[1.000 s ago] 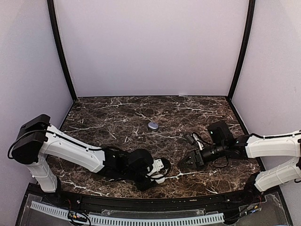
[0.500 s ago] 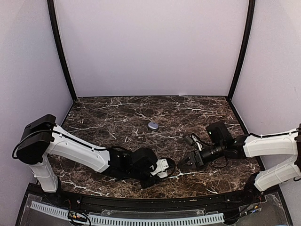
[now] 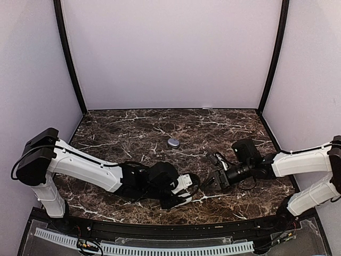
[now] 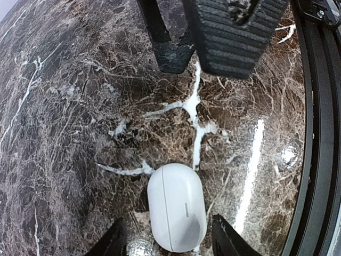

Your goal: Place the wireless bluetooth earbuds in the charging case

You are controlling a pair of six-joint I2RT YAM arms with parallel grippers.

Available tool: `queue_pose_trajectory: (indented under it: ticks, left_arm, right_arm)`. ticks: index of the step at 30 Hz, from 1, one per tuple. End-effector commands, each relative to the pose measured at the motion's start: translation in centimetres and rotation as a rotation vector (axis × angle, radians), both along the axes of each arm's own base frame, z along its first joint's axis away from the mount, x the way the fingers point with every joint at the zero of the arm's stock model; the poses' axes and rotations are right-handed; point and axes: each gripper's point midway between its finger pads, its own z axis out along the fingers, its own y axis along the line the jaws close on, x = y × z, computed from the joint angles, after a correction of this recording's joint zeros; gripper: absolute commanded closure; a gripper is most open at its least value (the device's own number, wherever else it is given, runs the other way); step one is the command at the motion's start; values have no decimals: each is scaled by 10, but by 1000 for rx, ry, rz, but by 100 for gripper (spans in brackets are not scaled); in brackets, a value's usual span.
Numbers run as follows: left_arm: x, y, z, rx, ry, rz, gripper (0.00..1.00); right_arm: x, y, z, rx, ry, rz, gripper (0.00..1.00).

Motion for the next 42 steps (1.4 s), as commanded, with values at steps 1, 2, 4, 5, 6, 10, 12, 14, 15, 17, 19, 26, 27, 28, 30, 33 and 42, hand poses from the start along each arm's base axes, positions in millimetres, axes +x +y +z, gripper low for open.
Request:
queue_pose_trajectory:
  ticks: [1, 2, 4, 5, 6, 10, 12, 14, 15, 17, 19, 26, 27, 28, 30, 33, 42]
  left_arm:
    - [-3, 1, -1, 6, 74, 10, 44]
    - [-1, 1, 0, -5, 91, 19, 42]
    - [-2, -2, 0, -24, 146, 5, 39]
    - [-7, -3, -2, -27, 182, -19, 38]
    - [-6, -4, -2, -24, 200, -26, 38]
    - [-4, -1, -18, 33, 213, -24, 40]
    - [-2, 1, -29, 65, 211, -10, 41]
    - [-1, 2, -38, 90, 218, -1, 44]
    - [-1, 2, -43, 99, 224, 2, 44]
    - [-2, 2, -49, 109, 236, 3, 45]
    - [-2, 4, -55, 125, 240, 1, 48]
    - [8, 5, -34, 101, 169, 22, 68]
    - [12, 6, -29, 97, 143, 34, 70]
    - [15, 4, -16, 76, 120, 36, 71]
    - [22, 0, 5, 41, 68, 42, 72]
    - [26, -6, 37, 0, -22, 51, 73]
    - [24, -29, 109, -117, -165, 52, 73]
  right_arm:
    - [10, 0, 16, 41, -36, -11, 34]
    - [11, -1, 16, 42, -34, -14, 34]
    - [13, -4, 16, 42, -31, -20, 34]
    - [13, -6, 15, 40, -29, -24, 34]
    - [14, -8, 15, 39, -28, -28, 34]
    - [16, -12, 14, 39, -23, -40, 34]
    - [17, -15, 12, 36, -16, -49, 34]
    - [18, -17, 12, 39, -13, -51, 34]
    - [18, -17, 12, 43, -10, -50, 34]
    - [18, -18, 12, 43, -8, -49, 33]
    - [19, -18, 13, 44, -12, -50, 33]
    - [14, -17, 7, 68, 20, -37, 33]
    - [13, -16, 8, 75, 22, -32, 33]
    - [14, -16, 10, 83, 22, -32, 33]
    - [13, -14, 14, 100, 25, -28, 33]
    - [13, -10, 23, 132, 29, -13, 34]
    - [12, 1, 59, 246, -18, 2, 37]
